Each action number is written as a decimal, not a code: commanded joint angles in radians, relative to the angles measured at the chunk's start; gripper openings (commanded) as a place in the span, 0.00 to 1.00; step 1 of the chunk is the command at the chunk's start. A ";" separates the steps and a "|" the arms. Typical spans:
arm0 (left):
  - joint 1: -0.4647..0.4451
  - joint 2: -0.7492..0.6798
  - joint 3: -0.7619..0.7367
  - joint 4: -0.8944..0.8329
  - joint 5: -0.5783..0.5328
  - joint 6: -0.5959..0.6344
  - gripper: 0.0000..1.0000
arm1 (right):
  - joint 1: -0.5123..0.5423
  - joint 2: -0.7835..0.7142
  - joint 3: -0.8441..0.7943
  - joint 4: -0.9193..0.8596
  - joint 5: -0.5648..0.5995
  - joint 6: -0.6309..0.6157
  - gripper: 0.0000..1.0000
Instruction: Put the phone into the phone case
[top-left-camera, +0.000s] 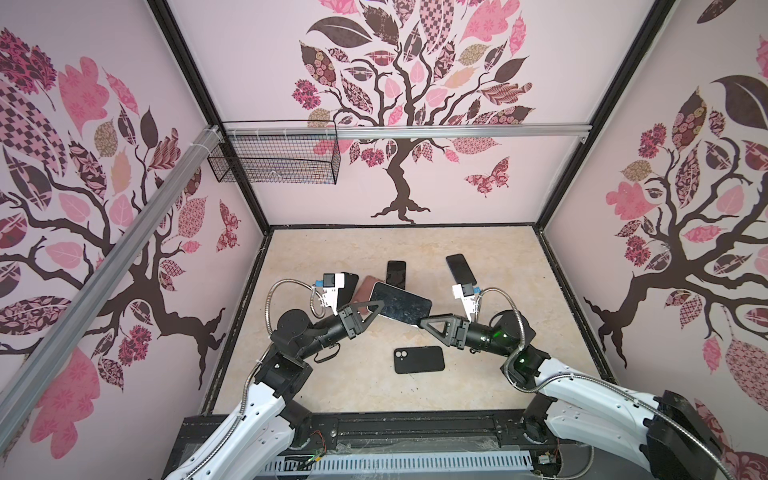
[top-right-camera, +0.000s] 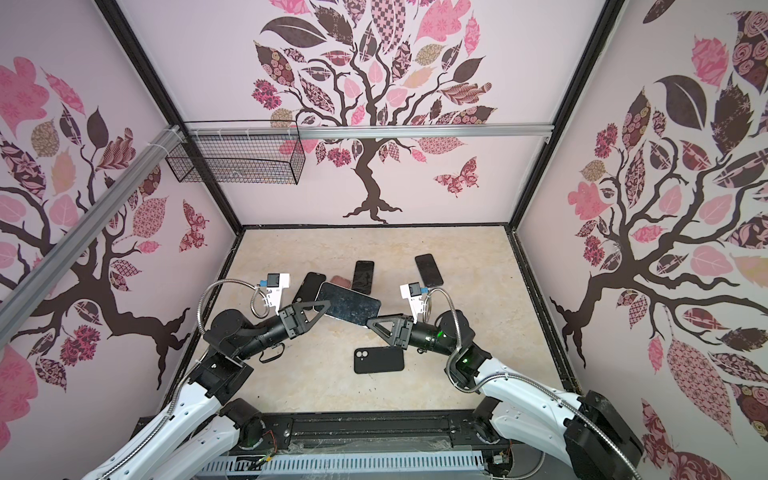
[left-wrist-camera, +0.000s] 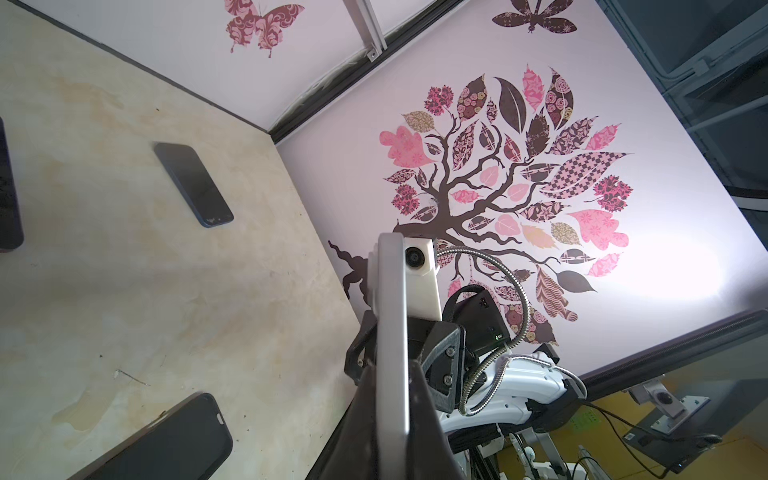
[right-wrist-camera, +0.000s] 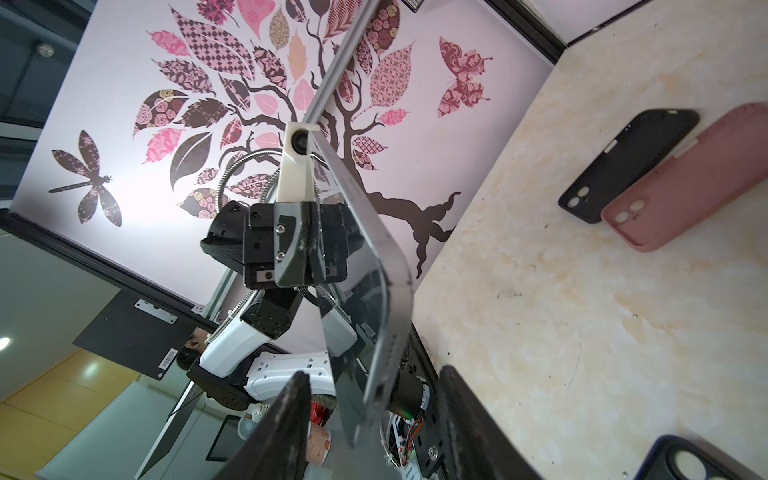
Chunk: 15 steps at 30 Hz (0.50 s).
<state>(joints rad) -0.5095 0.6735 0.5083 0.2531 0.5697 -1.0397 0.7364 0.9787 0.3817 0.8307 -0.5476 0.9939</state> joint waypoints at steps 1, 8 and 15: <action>0.000 -0.006 -0.010 0.129 0.030 -0.025 0.00 | -0.003 0.016 0.024 0.133 -0.011 0.034 0.45; 0.001 -0.019 -0.018 0.137 0.023 -0.031 0.00 | -0.003 0.072 0.026 0.263 -0.011 0.100 0.33; 0.000 -0.020 -0.043 0.191 0.017 -0.061 0.00 | -0.003 0.074 0.027 0.311 -0.005 0.117 0.29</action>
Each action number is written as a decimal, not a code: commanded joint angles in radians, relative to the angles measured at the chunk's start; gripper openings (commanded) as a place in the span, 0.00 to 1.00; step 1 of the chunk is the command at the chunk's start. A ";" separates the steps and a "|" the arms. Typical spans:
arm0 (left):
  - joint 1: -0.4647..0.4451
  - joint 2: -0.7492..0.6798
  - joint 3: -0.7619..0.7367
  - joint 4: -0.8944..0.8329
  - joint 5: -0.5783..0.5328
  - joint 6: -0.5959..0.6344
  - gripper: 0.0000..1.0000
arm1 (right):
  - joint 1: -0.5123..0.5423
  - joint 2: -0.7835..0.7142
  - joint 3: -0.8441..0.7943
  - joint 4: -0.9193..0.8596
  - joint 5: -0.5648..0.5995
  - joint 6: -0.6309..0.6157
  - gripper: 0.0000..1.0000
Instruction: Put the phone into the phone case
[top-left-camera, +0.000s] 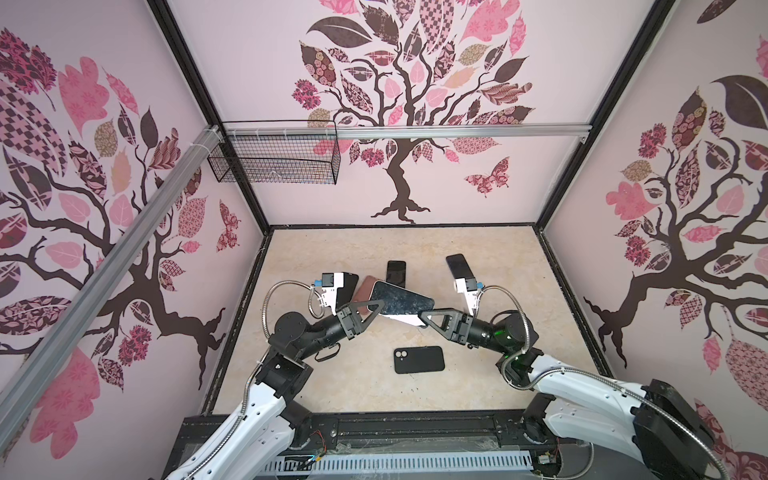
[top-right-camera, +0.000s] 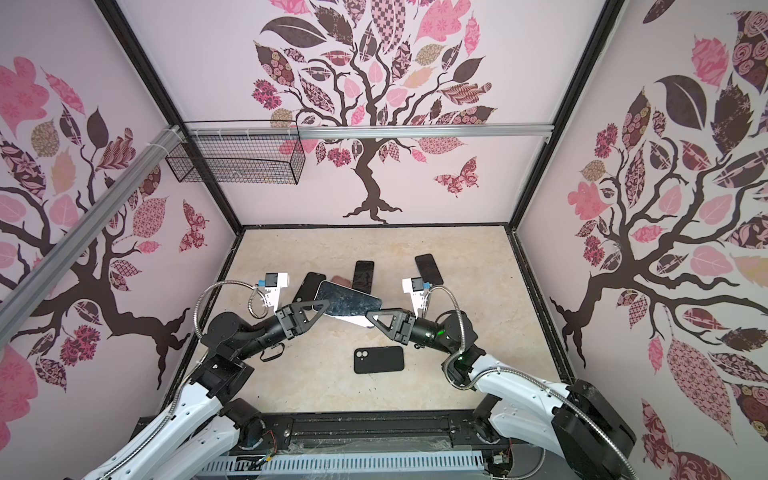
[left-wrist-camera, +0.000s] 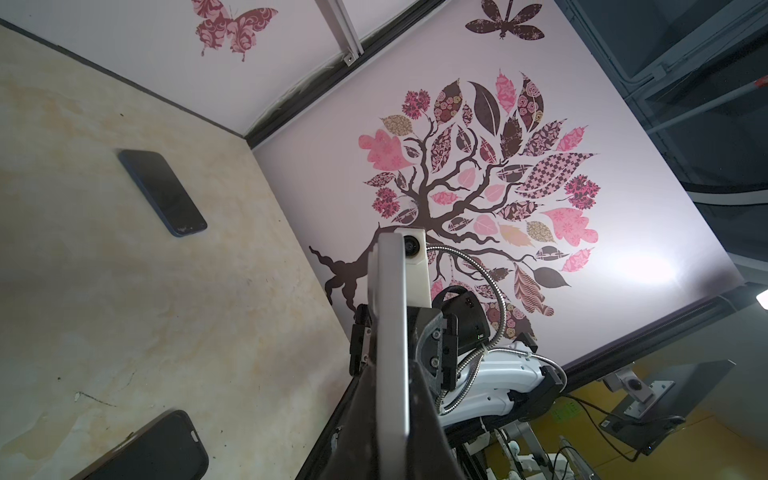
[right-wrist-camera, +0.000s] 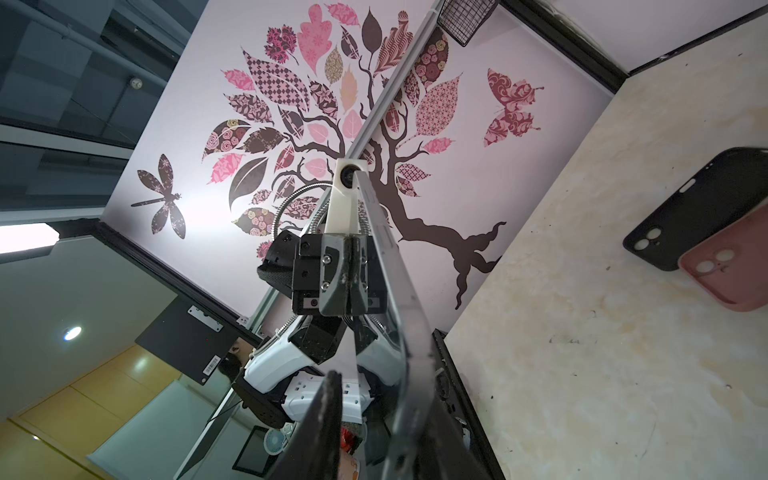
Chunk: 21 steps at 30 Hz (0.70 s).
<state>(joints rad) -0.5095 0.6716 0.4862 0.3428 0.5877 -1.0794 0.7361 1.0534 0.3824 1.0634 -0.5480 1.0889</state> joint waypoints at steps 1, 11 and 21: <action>0.000 -0.017 -0.021 0.102 -0.003 -0.022 0.00 | -0.002 -0.001 0.029 0.079 -0.004 0.022 0.29; 0.000 -0.012 -0.024 0.102 -0.008 -0.027 0.00 | -0.002 -0.006 0.051 0.076 0.005 0.027 0.17; 0.000 -0.003 -0.024 0.049 -0.018 -0.008 0.38 | -0.002 -0.127 0.106 -0.227 0.077 -0.088 0.00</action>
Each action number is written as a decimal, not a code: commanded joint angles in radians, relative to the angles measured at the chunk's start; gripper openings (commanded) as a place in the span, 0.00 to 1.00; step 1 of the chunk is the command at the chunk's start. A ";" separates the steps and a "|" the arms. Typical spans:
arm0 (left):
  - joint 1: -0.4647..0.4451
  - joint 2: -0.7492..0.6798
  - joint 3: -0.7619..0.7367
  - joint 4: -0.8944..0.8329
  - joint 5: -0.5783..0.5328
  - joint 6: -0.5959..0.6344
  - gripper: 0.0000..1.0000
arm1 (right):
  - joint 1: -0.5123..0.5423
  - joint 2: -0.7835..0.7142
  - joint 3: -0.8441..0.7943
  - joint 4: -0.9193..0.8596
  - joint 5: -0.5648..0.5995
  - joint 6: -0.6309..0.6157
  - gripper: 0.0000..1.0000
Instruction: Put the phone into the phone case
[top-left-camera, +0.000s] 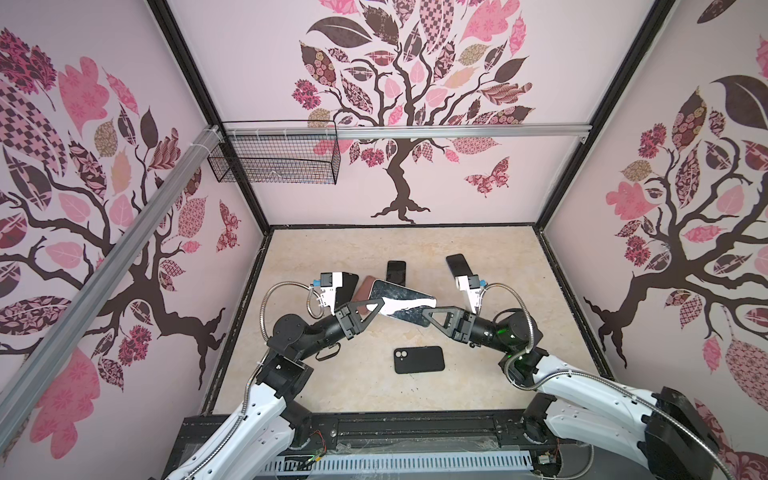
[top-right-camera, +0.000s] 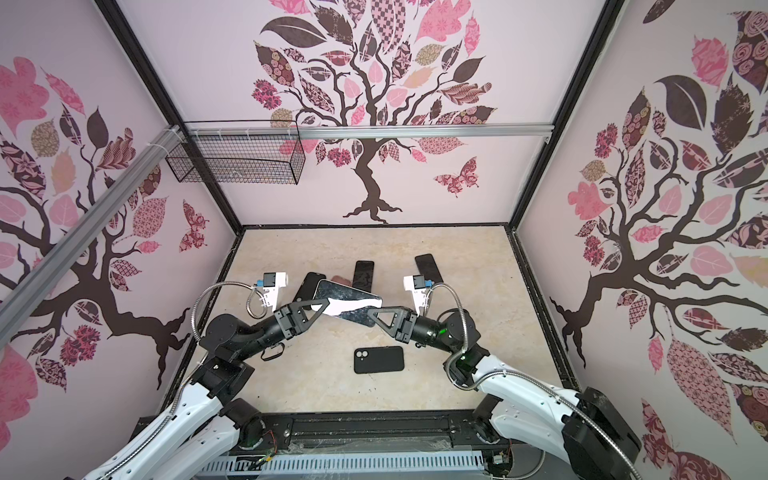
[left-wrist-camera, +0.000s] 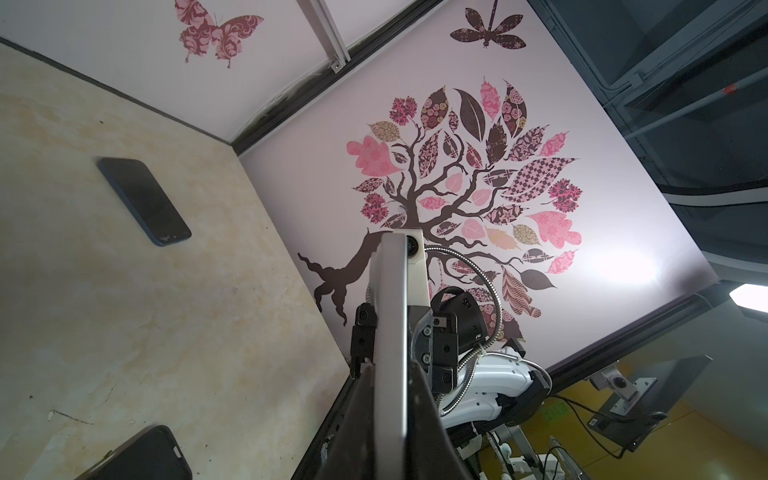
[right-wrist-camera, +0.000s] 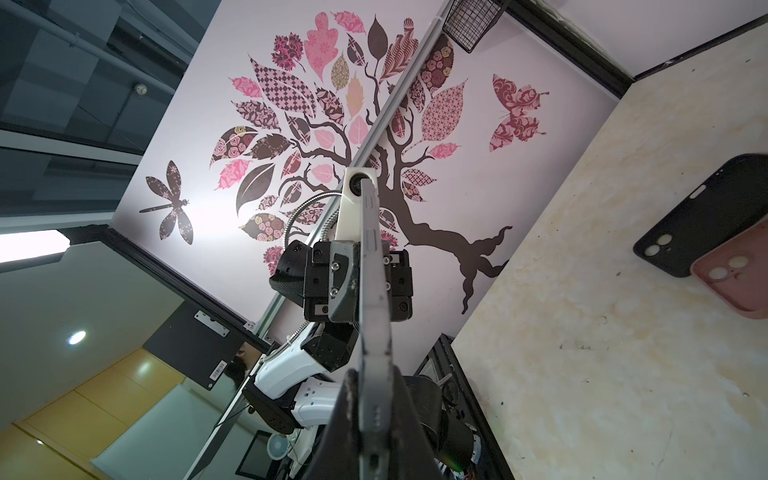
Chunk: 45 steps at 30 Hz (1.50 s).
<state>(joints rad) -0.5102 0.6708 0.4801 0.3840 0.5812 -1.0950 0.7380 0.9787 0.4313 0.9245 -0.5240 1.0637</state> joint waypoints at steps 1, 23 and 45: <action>0.001 -0.003 -0.019 0.001 -0.011 0.009 0.50 | -0.005 -0.065 0.063 -0.120 0.060 -0.072 0.00; 0.002 -0.027 0.123 -0.803 -0.193 0.370 0.84 | -0.006 -0.168 0.333 -1.190 0.412 -0.426 0.00; -0.152 0.173 0.117 -0.919 -0.327 0.442 0.81 | -0.011 -0.024 0.312 -1.363 0.176 -0.539 0.00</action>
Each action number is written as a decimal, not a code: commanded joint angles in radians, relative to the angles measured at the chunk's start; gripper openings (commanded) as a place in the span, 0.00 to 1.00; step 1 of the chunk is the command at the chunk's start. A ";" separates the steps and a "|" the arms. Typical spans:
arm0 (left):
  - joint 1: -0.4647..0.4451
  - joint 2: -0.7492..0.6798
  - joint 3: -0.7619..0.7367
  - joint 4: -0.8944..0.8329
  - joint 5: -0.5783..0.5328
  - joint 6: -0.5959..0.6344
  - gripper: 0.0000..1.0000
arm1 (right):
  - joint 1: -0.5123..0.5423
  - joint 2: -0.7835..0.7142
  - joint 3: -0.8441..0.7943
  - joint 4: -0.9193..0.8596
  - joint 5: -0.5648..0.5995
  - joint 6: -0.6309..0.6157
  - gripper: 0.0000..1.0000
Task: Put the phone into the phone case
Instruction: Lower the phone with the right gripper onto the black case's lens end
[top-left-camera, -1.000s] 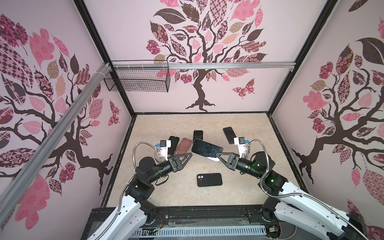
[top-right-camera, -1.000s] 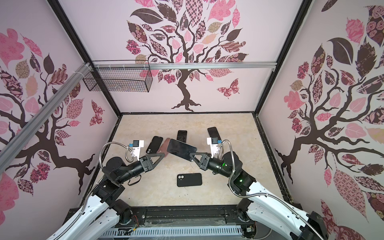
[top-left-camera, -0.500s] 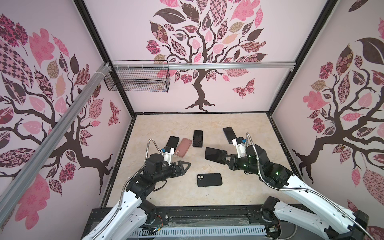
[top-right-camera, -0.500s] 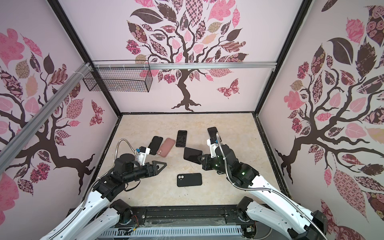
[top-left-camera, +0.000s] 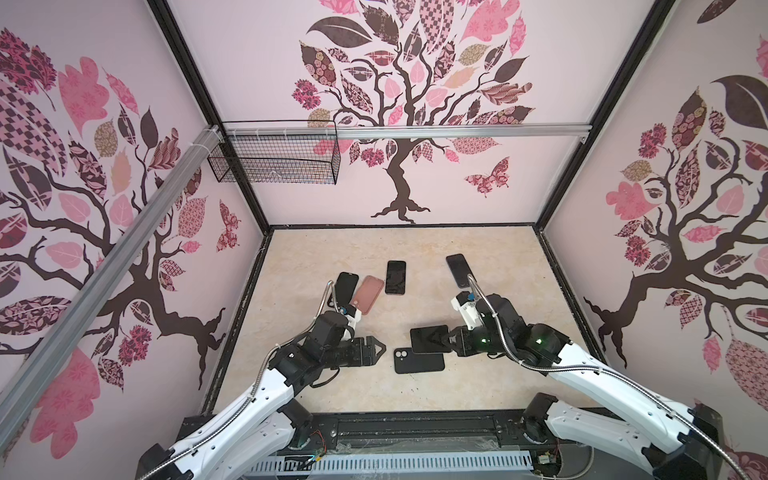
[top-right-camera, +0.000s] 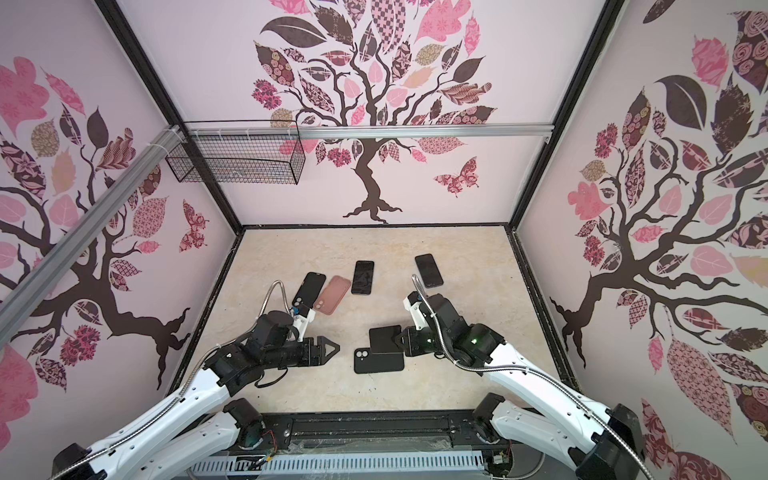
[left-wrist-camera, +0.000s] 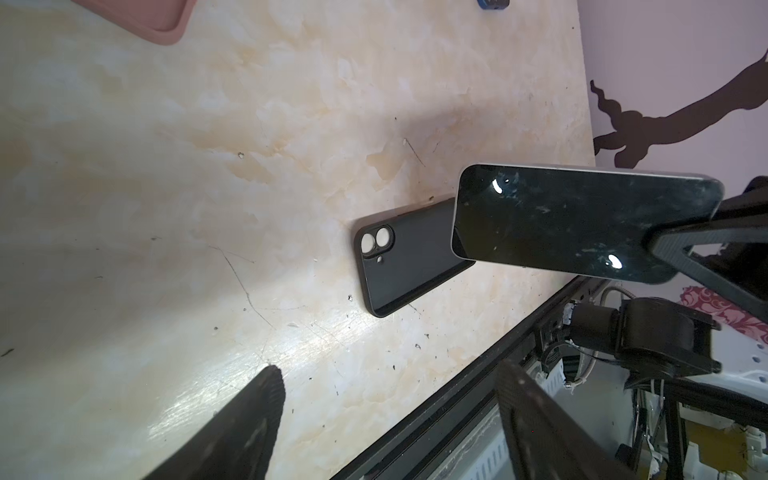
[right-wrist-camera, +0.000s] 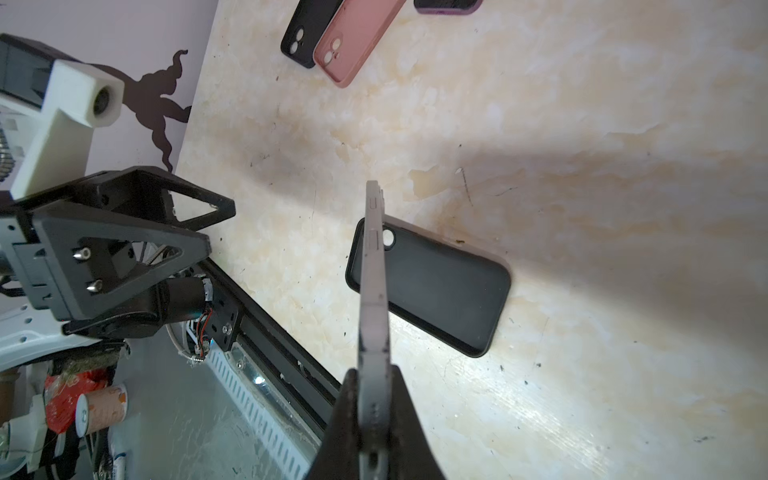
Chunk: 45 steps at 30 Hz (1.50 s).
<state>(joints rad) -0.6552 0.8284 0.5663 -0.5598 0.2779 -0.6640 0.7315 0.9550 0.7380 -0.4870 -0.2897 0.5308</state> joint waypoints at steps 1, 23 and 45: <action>-0.009 0.024 0.029 0.029 -0.023 0.013 0.81 | -0.007 -0.002 -0.002 0.054 -0.064 -0.004 0.00; -0.024 0.212 -0.008 0.200 0.053 0.043 0.68 | -0.128 0.077 -0.194 0.355 -0.364 0.098 0.00; -0.066 0.403 -0.066 0.369 0.098 0.015 0.54 | -0.188 0.175 -0.284 0.500 -0.462 0.145 0.00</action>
<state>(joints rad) -0.7166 1.2160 0.5201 -0.2436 0.3683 -0.6544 0.5526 1.1080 0.4507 -0.0471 -0.7124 0.6701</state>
